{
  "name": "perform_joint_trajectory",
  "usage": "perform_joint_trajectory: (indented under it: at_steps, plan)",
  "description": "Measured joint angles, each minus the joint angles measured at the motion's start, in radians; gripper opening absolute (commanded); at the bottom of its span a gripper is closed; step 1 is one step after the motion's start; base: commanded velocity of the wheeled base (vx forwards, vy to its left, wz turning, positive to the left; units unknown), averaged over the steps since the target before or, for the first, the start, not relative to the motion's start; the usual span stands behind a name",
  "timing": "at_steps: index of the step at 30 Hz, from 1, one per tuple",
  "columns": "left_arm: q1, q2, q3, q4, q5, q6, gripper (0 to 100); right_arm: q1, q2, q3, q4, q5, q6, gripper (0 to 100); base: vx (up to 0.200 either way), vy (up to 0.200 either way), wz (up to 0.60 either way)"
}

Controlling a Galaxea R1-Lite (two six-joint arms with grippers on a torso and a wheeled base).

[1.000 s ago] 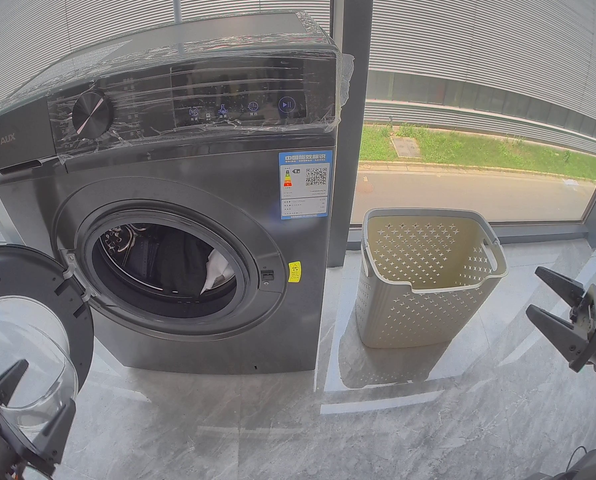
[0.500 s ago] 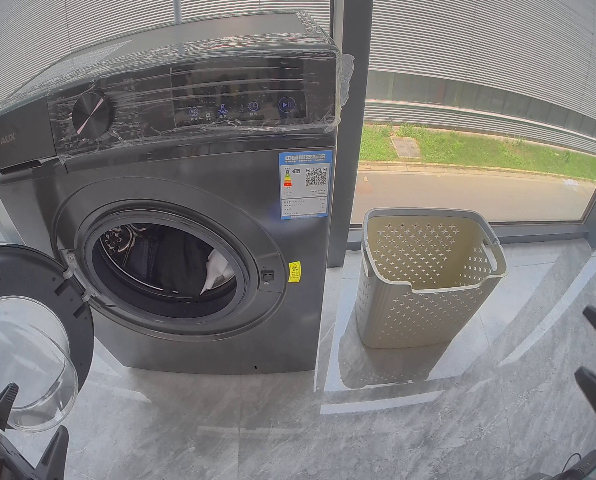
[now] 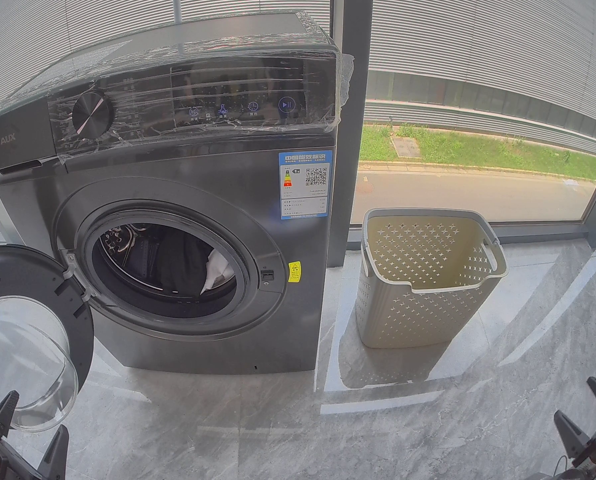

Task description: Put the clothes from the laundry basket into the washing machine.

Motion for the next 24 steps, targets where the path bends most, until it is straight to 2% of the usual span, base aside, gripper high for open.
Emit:
perform_joint_trajectory:
  at_steps: [4, 7, 9, 12, 19, 24]
  plan:
    - [0.0, -0.003, 0.0, 0.032, 0.028, 0.001, 100, 0.0, -0.067, -0.011, 0.056, -0.218, -0.044, 100, 0.0, 0.0, 0.0]
    - [0.0, -0.004, 0.0, 0.046, 0.039, 0.001, 100, 0.0, -0.099, -0.008, 0.058, -0.286, -0.082, 100, 0.0, 0.0, 0.0]
    - [0.0, -0.005, 0.0, 0.051, 0.043, 0.001, 100, 0.0, -0.113, 0.005, 0.035, -0.289, -0.098, 100, 0.0, 0.0, 0.0]
    - [-0.001, -0.006, 0.0, 0.057, 0.048, 0.004, 100, 0.0, -0.127, 0.021, -0.01, -0.272, -0.104, 100, 0.0, 0.0, 0.0]
    - [-0.003, -0.008, 0.0, 0.062, 0.046, 0.008, 100, 0.001, -0.142, 0.031, -0.011, -0.264, -0.104, 100, 0.0, 0.0, 0.0]
    - [-0.003, -0.008, 0.0, 0.062, 0.042, 0.005, 100, 0.001, -0.144, 0.031, -0.011, -0.264, -0.104, 100, 0.0, -0.2, 0.0]
